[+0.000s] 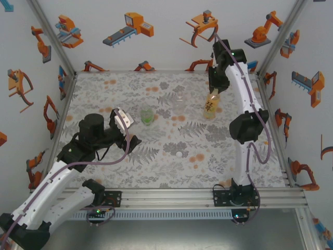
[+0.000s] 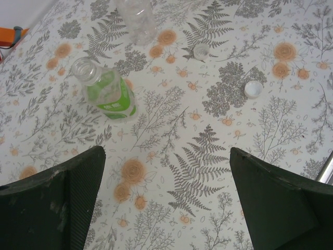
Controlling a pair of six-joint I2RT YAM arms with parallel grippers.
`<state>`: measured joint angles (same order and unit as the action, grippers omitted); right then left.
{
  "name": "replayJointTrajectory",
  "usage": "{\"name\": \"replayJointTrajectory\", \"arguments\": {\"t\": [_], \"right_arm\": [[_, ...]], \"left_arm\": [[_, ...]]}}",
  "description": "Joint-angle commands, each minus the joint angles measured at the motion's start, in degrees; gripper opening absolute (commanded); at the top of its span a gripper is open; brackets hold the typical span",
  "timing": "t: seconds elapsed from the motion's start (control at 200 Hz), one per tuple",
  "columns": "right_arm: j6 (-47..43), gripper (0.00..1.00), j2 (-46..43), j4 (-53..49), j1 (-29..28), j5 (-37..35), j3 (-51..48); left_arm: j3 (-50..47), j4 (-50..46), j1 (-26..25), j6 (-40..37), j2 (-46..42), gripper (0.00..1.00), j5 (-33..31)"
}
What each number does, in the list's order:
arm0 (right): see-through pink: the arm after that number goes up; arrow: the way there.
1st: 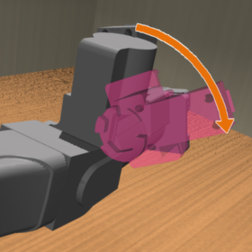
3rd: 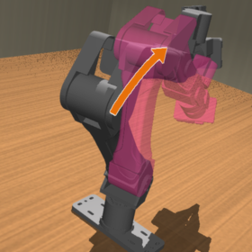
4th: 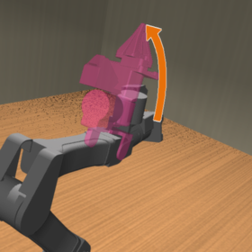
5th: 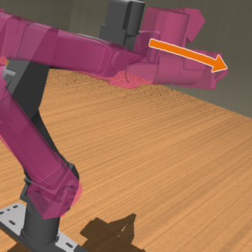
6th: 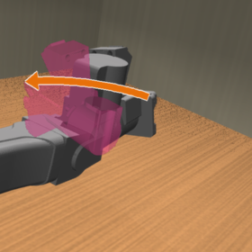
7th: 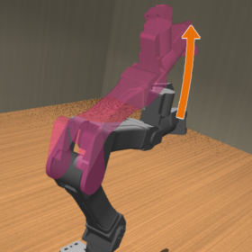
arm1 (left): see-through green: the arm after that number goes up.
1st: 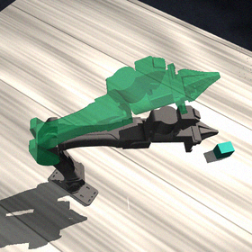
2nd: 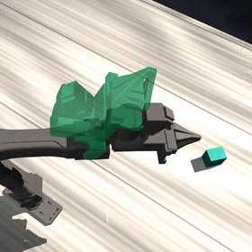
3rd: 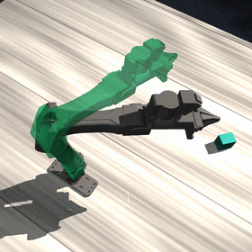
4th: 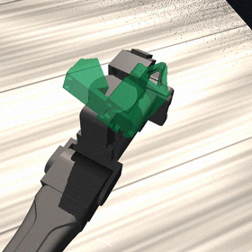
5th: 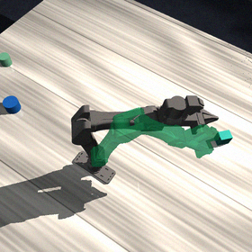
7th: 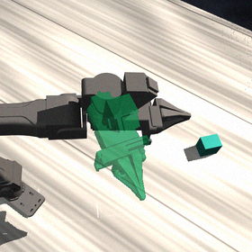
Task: Screw on the bottle caps
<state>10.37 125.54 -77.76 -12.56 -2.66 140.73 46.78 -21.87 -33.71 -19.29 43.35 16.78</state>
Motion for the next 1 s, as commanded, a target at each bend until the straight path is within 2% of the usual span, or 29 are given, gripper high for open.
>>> {"name": "replayJointTrajectory", "arguments": {"t": [0.0,0.12,0.421,0.651,0.996], "right_arm": [[-0.4,0.29,-1.6,0.5,0.1,-0.5,-2.1],[0.0,0.46,-2.9,1.0,0.2,-0.8,-2.3],[1.0,0.70,-5.4,2.0,0.2,-0.4,-1.0],[0.3,0.72,-10.1,3.1,-0.2,0.6,-1.7],[2.0,0.68,-22.0,16.4,-4.4,7.2,-18.5]], "left_arm": [[-0.2,0.3,0.1,-0.9,-0.7,0.97,1.2],[-0.1,0.3,0.1,-1.0,-0.7,0.97,1.3],[0.0,0.2,0.1,-1.0,-1.0,0.97,1.3],[0.0,0.3,0.1,-0.6,-0.9,0.97,0.9],[-0.3,0.8,0.2,0.0,-0.8,0.97,0.1]]}}
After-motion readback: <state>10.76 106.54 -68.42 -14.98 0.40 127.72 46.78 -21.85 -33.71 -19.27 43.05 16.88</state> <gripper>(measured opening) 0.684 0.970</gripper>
